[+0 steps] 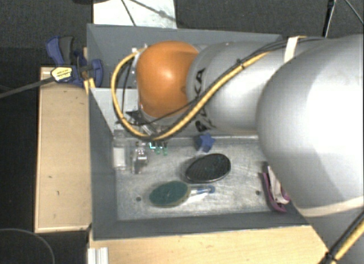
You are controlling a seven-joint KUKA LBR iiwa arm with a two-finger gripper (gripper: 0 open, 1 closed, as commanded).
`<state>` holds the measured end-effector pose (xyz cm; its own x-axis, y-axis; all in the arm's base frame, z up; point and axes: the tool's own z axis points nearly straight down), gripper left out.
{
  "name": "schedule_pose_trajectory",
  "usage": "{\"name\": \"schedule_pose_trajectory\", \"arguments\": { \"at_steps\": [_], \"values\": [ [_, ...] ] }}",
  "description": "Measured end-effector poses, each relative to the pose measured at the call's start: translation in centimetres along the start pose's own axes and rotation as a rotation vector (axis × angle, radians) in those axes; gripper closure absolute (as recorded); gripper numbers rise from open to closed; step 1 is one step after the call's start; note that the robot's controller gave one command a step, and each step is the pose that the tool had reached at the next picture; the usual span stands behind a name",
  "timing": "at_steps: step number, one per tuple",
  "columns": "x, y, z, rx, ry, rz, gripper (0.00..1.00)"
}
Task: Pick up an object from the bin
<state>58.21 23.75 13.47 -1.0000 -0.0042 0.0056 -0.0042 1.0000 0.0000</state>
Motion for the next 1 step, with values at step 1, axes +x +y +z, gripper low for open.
{"name": "schedule_pose_trajectory", "arguments": {
  "at_steps": [1],
  "values": [
    [-0.43, -5.04, 6.1, 0.002, -0.001, -0.075, 0.0]
  ]
}}
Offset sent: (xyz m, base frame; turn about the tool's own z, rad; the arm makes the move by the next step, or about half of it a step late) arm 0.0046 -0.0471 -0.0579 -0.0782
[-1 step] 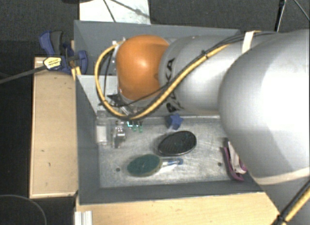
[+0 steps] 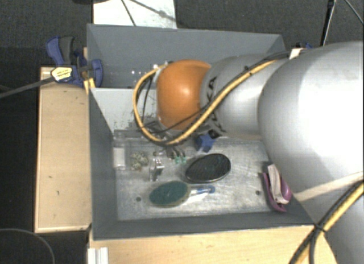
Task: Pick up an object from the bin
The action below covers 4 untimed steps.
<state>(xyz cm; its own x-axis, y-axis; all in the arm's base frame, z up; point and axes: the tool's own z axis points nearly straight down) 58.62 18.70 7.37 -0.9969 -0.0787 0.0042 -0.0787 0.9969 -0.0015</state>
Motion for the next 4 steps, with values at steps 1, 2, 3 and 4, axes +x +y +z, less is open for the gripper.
{"name": "schedule_pose_trajectory", "arguments": {
  "at_steps": [1, 2, 3, 4],
  "values": [
    [-0.1, 0.3, -0.4, -0.003, -0.006, 0.002, 1.0],
    [6.0, 3.0, -6.9, -0.003, -0.007, -0.163, 1.0],
    [6.0, 2.9, -6.7, -0.002, -0.004, -0.156, 0.0],
    [9.2, -2.2, 0.4, -0.006, -0.008, -0.132, 0.0]
  ]
}}
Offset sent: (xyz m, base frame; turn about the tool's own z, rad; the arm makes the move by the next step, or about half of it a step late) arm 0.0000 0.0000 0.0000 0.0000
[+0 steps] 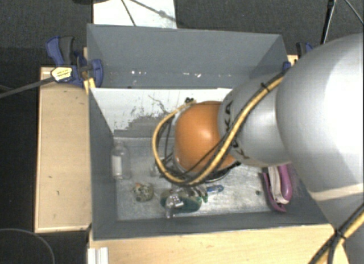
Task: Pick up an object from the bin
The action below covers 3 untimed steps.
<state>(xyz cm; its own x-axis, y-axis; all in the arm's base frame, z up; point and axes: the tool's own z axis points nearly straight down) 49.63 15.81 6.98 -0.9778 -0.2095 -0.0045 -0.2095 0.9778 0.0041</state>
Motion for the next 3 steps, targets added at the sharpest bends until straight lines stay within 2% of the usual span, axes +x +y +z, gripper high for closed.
{"name": "schedule_pose_trajectory", "arguments": {
  "at_steps": [1, 2, 3],
  "values": [
    [-0.4, 0.1, -0.4, 0.0, -0.011, 0.004, 1.0],
    [-0.6, -0.4, -0.3, -0.002, -0.007, -0.005, 1.0],
    [0.7, -0.8, -1.2, 0.003, 0.005, -0.009, 1.0]
  ]
}}
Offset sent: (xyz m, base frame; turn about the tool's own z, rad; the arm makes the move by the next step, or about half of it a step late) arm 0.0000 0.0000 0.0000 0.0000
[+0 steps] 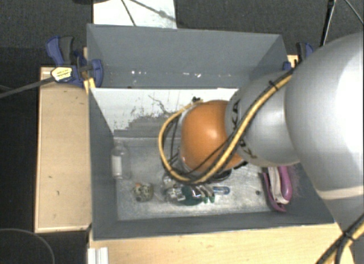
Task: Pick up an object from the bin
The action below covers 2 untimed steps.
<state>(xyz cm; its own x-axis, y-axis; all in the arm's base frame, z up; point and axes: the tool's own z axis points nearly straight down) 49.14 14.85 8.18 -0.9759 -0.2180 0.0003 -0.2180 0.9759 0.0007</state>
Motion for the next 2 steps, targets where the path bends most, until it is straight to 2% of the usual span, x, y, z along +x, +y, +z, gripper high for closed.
{"name": "schedule_pose_trajectory", "arguments": {
  "at_steps": [1, 2],
  "values": [
    [-0.03, -0.01, 0.05, 0.0, 0.0, 0.004, 0.0],
    [-0.03, -0.01, 0.05, 0.0, 0.0, 0.007, 1.0]
  ]
}}
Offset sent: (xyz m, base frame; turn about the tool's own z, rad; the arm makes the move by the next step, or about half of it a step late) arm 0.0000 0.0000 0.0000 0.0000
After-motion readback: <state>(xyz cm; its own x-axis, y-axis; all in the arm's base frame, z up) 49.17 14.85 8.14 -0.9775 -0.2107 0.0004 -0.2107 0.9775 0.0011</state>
